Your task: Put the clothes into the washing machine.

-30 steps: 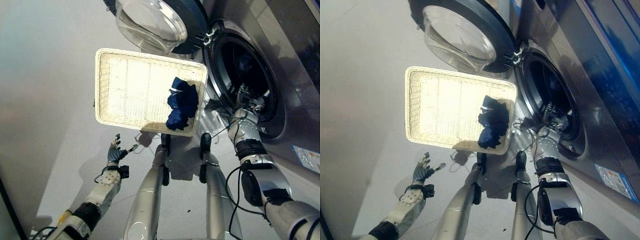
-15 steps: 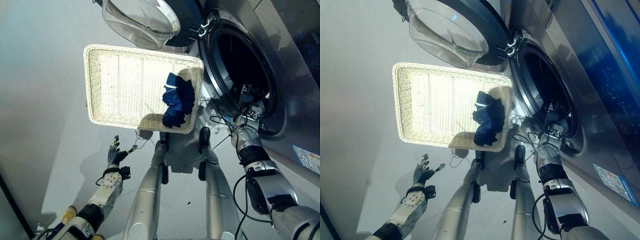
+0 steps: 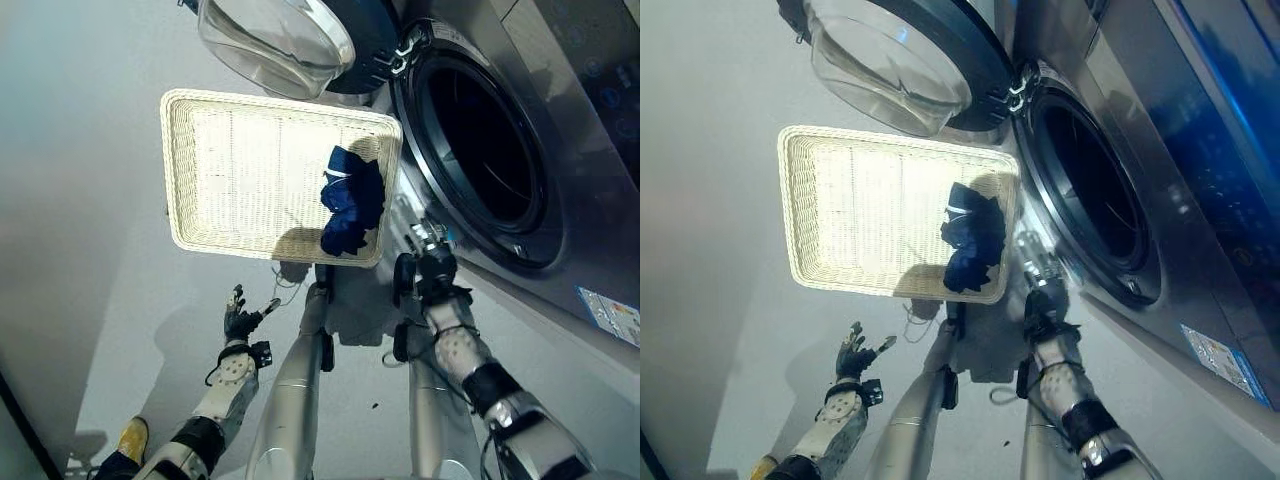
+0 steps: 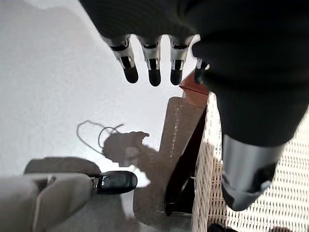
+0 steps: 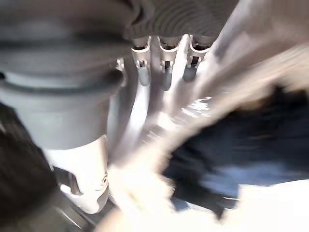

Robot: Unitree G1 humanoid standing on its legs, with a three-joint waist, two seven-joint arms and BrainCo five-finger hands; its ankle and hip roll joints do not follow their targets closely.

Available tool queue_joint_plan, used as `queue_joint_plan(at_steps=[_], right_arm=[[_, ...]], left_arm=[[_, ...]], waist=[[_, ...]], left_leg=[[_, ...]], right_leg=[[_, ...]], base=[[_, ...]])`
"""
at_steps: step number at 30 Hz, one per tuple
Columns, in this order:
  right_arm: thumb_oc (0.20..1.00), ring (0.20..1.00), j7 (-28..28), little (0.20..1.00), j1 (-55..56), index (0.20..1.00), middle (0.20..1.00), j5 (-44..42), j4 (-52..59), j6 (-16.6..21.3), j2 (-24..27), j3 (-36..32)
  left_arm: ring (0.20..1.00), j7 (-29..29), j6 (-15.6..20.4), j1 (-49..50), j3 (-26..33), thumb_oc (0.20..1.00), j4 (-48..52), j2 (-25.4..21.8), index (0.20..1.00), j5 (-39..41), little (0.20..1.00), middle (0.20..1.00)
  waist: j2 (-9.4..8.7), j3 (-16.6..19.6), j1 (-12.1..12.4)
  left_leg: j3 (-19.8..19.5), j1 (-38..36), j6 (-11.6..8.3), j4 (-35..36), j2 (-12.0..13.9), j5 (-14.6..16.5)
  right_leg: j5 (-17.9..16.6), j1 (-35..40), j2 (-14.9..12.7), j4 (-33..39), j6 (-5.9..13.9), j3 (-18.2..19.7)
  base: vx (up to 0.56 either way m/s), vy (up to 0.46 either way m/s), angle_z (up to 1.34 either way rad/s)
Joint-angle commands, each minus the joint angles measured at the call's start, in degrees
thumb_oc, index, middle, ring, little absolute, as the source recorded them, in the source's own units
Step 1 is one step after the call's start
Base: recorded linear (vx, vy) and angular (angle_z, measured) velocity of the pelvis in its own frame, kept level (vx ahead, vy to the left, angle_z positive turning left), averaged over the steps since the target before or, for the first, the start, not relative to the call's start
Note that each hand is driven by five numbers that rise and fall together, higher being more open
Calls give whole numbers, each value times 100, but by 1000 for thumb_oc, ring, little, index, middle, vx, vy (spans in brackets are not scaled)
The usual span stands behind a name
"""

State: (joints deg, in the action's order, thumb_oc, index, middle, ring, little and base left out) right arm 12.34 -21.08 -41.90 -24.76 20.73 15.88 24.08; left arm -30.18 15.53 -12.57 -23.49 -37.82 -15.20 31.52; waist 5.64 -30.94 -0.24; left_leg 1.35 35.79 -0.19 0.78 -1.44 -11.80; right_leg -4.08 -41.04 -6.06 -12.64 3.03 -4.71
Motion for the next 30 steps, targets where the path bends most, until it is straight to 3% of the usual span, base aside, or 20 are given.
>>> queue_joint_plan(at_steps=[1, 3, 6, 12, 18, 26, 27, 28, 30], right_arm=[[1000, 1000, 758, 1000, 157, 1000, 1000, 2601, 951, 72, 238, 286], [1000, 1000, 1093, 1000, 87, 1000, 1000, 3869, 1327, 176, 524, 523], [1000, 1000, 1387, 1000, -287, 1000, 1000, 4996, 1609, 118, 857, 750], [1000, 1000, 1102, 1000, -1665, 1000, 1000, 7055, 1463, -916, 1692, 1487], [1000, 1000, 617, 1000, -3091, 1000, 1000, 7164, 763, -1421, 2277, 2408], [1000, 1000, 801, 1000, -3805, 1000, 1000, 7054, -9, -1633, 2155, 2767], [1000, 1000, 618, 1000, -3992, 1000, 1000, 7025, -338, -2013, 2079, 2791], [1000, 1000, 584, 1000, -4027, 1000, 1000, 7002, -406, -2074, 2070, 2804], [1000, 1000, 188, 1000, -4252, 1000, 1000, 6756, -1078, -2628, 2009, 2889]], left_arm=[[1000, -195, -22, 488, 276, 1000, -5, -82, 1000, -334, 1000, 1000], [1000, -162, -29, 549, 307, 1000, -127, -47, 1000, -389, 1000, 1000], [1000, -21, -29, 471, 335, 1000, -406, -50, 1000, -357, 1000, 1000], [1000, 475, -51, 95, 394, 1000, -1104, -272, 1000, -286, 1000, 1000], [1000, 769, -4, -191, 271, 1000, -1312, -559, 1000, -213, 1000, 1000], [1000, 725, -55, -297, 5, 1000, -1051, -614, 1000, -335, 1000, 1000], [1000, 705, -85, -334, -47, 1000, -984, -661, 1000, -396, 1000, 1000], [1000, 702, -89, -340, -52, 1000, -978, -663, 1000, -399, 1000, 1000], [1000, 670, -123, -354, -100, 1000, -884, -697, 1000, -407, 1000, 1000]], waist=[[-223, 114, -46], [-274, 114, -40], [-311, 114, 5], [-406, 114, 242], [-510, 114, 523], [-478, 114, 766], [-458, 114, 826], [-455, 114, 832], [-430, 114, 923]], left_leg=[[6, 2, -138, -28, -238, 28], [-33, -46, -141, 2, -231, 39], [-90, -65, -162, 34, -229, 19], [-208, -169, -232, 53, -196, 17], [-406, -122, -263, 67, -189, -23], [-652, 197, -264, 93, -221, -115], [-702, 331, -283, 98, -220, -152], [-710, 352, -286, 97, -219, -156], [-756, 515, -301, 136, -198, -205]], right_leg=[[-771, 299, 280, 890, 130, -19], [-728, 342, 301, 873, 161, -17], [-731, 374, 291, 877, 215, -41], [-667, 513, 249, 834, 310, -185], [-649, 527, 240, 796, 340, -417], [-623, 292, 225, 718, 336, -615], [-631, 192, 221, 716, 333, -660], [-631, 175, 220, 714, 334, -669], [-658, 54, 198, 760, 335, -756]], base=[[-70, 14, 5], [-64, 7, 6], [-57, -17, 10], [-34, -75, 16], [-21, -101, 18], [-10, -83, 18], [-4, -70, 21], [3, -86, 29], [15, -84, 24]])
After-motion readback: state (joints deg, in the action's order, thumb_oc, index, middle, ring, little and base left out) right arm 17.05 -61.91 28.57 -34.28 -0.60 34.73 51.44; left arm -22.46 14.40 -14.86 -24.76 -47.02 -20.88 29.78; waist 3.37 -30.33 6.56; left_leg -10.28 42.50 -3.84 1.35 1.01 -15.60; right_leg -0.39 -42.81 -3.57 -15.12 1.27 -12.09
